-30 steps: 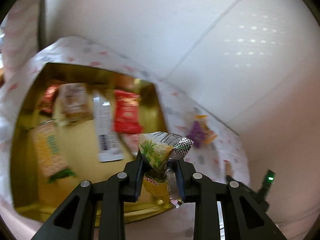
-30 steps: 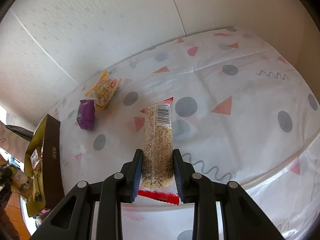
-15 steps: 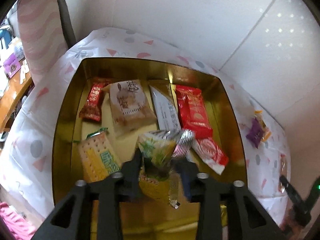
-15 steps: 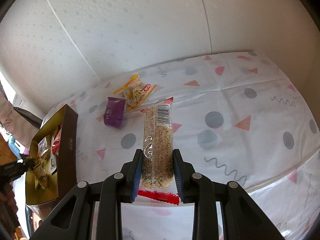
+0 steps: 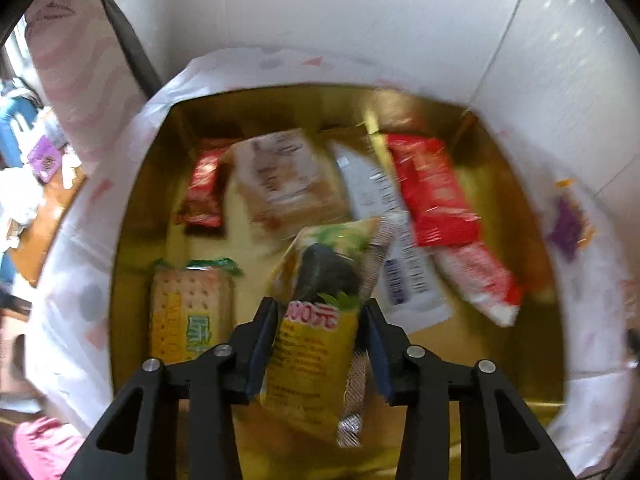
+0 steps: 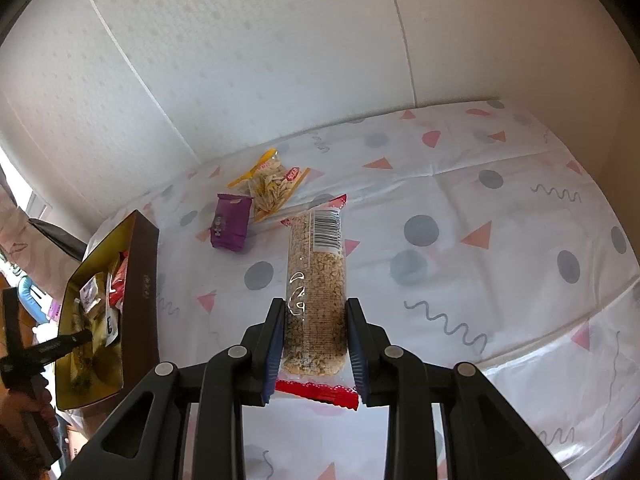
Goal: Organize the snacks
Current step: 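Carry the yellow chip bag over the gold tray with the left tool, then open the left tool over the tray while the right tool lowers the sesame bar into it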
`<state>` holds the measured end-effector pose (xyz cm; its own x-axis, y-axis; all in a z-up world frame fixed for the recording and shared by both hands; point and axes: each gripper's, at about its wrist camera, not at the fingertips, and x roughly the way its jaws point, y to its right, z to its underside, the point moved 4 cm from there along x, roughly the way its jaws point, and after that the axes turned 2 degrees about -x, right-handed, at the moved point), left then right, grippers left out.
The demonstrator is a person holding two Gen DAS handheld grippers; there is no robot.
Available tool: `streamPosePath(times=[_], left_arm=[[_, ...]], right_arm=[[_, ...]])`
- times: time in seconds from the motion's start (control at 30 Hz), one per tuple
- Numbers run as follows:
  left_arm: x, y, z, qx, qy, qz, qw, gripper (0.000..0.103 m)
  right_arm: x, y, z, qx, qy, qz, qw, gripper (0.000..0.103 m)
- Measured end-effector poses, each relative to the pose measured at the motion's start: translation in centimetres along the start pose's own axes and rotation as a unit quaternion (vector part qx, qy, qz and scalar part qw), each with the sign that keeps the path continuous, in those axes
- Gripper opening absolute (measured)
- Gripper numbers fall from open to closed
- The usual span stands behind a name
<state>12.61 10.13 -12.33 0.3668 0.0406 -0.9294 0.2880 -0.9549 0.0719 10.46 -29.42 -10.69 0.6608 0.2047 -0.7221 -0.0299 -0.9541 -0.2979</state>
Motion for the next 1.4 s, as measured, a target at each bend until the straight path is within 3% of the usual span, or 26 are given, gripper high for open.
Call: streamPosePath(times=[0.07, 0.1, 0.13, 0.17, 0.23, 0.33, 0.53, 0.7, 0.87, 1.0, 1.13, 1.4], left_arm=[[-0.2, -0.6, 0.2, -0.025, -0.001, 0.035, 0.9991, 0.052], [-0.6, -1.0, 0.4, -0.044, 0.001, 0.051, 0.9977, 0.059], [-1.0, -1.3, 0.5, -0.061, 0.004, 0.058, 0.9964, 0.075], [-1.5, -1.5, 0.7, -0.073, 0.012, 0.066, 0.9951, 0.078], [-2.5, -1.7, 1.1, -0.078, 0.037, 0.087, 0.9924, 0.076], [-3.0, -0.8, 1.8, -0.041, 0.039, 0.075, 0.9956, 0.044], [-1.5, 0.6, 2.7, 0.008, 0.02, 0.046, 0.9987, 0.034], [-1.2, 0.1, 1.8, -0.019, 0.015, 0.054, 0.9982, 0.035], [-3.8, -1.0, 2.0, -0.056, 0.039, 0.072, 0.995, 0.064], [-5.4, -1.4, 2.6, -0.073, 0.047, 0.083, 0.9928, 0.067], [-6.2, -1.9, 3.3, -0.079, 0.047, 0.068, 0.9934, 0.072], [-6.7, -1.9, 4.6, -0.066, 0.039, 0.065, 0.9949, 0.073]], right_arm=[[-0.1, -0.1, -0.1, -0.002, 0.003, -0.001, 1.0, 0.03], [-0.2, -0.2, -0.1, -0.003, 0.004, -0.002, 1.0, 0.03], [-0.3, -0.3, -0.1, -0.004, 0.005, -0.003, 1.0, 0.03], [-0.4, -0.3, -0.1, -0.004, 0.005, -0.006, 1.0, 0.03], [-0.6, -0.6, -0.2, -0.005, 0.006, -0.011, 1.0, 0.03], [-0.6, -1.5, -0.4, -0.011, 0.006, -0.024, 1.0, 0.03], [-0.7, -4.8, -0.7, -0.044, 0.003, -0.064, 0.997, 0.03], [-1.1, -8.1, -0.7, -0.075, -0.005, -0.101, 0.992, 0.03], [-1.5, -12.3, 0.2, -0.126, -0.022, -0.146, 0.981, 0.03], [-0.9, -15.6, 1.5, -0.174, -0.047, -0.172, 0.968, 0.03], [-0.1, -17.8, 2.6, -0.199, -0.07, -0.19, 0.959, 0.03], [2.2, -20.9, 4.2, -0.231, -0.118, -0.196, 0.946, 0.03]])
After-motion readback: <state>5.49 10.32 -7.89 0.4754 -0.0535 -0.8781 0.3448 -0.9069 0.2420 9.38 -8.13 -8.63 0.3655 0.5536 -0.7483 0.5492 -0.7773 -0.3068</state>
